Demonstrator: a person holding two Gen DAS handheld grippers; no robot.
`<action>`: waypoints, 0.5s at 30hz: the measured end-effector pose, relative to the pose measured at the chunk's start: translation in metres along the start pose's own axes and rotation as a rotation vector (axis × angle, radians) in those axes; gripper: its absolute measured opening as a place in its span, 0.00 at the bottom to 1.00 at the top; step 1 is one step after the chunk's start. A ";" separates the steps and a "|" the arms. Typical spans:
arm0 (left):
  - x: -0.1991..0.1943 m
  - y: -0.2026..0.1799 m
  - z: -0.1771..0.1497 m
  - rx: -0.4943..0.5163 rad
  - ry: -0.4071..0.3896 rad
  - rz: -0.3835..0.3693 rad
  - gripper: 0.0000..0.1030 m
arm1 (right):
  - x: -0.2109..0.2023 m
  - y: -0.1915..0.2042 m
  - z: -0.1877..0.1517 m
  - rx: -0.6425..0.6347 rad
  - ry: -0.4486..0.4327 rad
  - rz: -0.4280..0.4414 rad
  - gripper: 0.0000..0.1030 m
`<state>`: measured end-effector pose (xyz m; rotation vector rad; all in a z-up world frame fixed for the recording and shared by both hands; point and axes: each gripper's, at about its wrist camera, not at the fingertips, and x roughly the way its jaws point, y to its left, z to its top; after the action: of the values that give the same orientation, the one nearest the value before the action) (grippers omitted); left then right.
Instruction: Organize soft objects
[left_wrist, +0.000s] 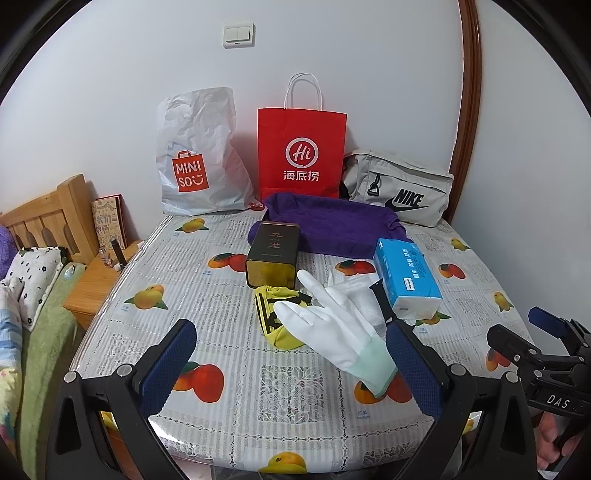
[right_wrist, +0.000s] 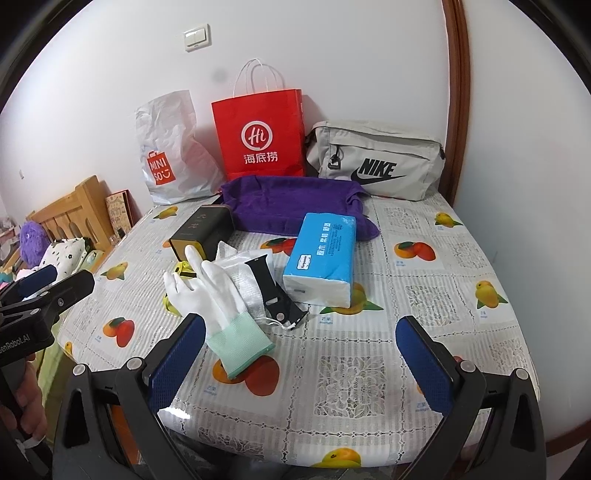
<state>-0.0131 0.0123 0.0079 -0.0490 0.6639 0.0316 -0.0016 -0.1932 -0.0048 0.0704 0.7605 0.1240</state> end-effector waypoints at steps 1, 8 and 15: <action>-0.001 0.000 0.000 0.001 -0.002 0.001 1.00 | 0.000 0.000 0.000 0.000 0.000 -0.001 0.99; -0.002 0.000 -0.001 0.001 -0.003 0.000 1.00 | -0.003 0.002 0.001 -0.004 -0.002 -0.005 0.99; -0.003 -0.001 0.000 0.002 -0.007 0.006 1.00 | -0.006 0.002 0.001 -0.007 -0.008 -0.006 0.99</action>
<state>-0.0159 0.0109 0.0099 -0.0447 0.6570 0.0372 -0.0050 -0.1916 0.0002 0.0625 0.7522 0.1207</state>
